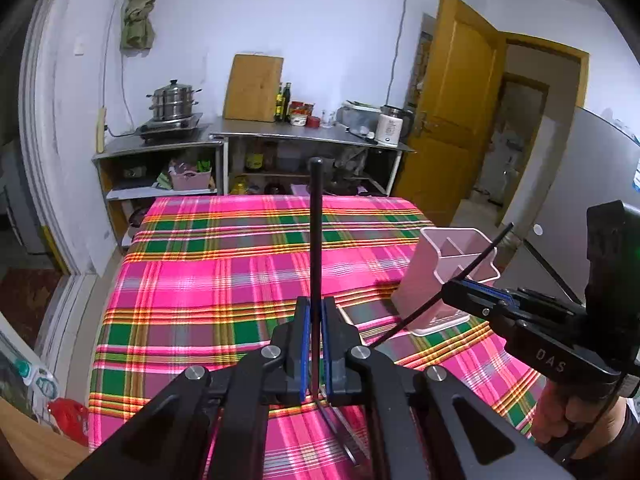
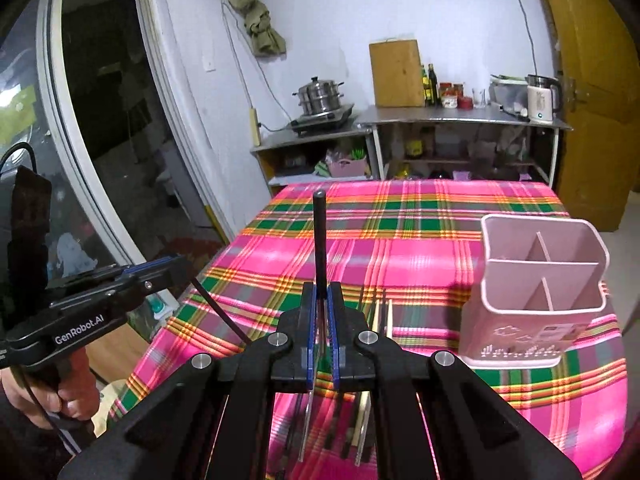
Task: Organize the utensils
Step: 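Lift the held chopsticks upright with the left tool while the right tool carries its chopstick toward the holder, then lower the left tool's chopstick into the pink holder while the right tool lowers its chopstick too, then open the left tool to release its chopstick while the right tool opens and releases, then move the left tool back to the chopsticks while the right tool follows, then close the left tool on a black chopstick while the right tool grasps another black chopstick, then lift the left tool's chopstick upright while the right tool carries its chopstick toward the holder, then lower the left tool's chopstick into the pink holder while the right tool lowers its chopstick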
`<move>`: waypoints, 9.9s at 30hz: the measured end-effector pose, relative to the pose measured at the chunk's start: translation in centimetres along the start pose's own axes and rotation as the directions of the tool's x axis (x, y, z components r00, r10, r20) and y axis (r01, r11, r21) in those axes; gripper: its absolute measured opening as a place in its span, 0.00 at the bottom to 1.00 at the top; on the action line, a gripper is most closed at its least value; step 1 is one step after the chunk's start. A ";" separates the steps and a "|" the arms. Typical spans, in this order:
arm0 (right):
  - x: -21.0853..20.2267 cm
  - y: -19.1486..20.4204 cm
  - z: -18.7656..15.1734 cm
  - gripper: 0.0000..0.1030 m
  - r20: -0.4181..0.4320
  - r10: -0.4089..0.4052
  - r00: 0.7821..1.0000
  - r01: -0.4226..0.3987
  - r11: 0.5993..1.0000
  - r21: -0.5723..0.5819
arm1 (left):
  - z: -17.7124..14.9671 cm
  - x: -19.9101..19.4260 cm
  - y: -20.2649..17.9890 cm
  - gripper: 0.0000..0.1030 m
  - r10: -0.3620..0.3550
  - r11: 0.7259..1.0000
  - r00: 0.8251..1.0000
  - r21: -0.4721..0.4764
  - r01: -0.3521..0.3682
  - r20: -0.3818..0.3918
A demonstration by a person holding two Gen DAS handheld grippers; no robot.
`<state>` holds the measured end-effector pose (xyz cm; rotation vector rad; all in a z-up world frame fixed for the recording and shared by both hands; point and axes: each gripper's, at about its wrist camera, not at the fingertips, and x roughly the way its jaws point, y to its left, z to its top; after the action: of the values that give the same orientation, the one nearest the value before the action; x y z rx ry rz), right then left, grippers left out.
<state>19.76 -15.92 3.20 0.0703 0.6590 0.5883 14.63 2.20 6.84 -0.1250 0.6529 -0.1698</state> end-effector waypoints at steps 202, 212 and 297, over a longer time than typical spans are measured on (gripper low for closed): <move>17.9 -2.8 -5.7 0.16 -0.345 -0.042 0.938 0.042 0.999 -0.008 | -10.2 14.9 8.6 0.10 0.067 0.970 0.954 -0.205 -0.131 -0.293; 20.2 -2.7 -5.4 0.16 -0.369 -0.077 0.926 0.068 0.997 -0.038 | -9.4 16.2 8.5 0.10 0.100 0.972 0.950 -0.174 -0.156 -0.296; -8.1 -8.2 1.2 0.05 0.095 -0.226 0.969 0.216 0.971 0.107 | 2.8 5.8 -10.4 0.05 -0.233 0.970 0.970 0.057 0.238 -0.070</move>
<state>19.37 -26.94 6.68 0.1153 0.5816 0.3353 19.66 -8.97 7.36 -0.1348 0.6940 -0.4254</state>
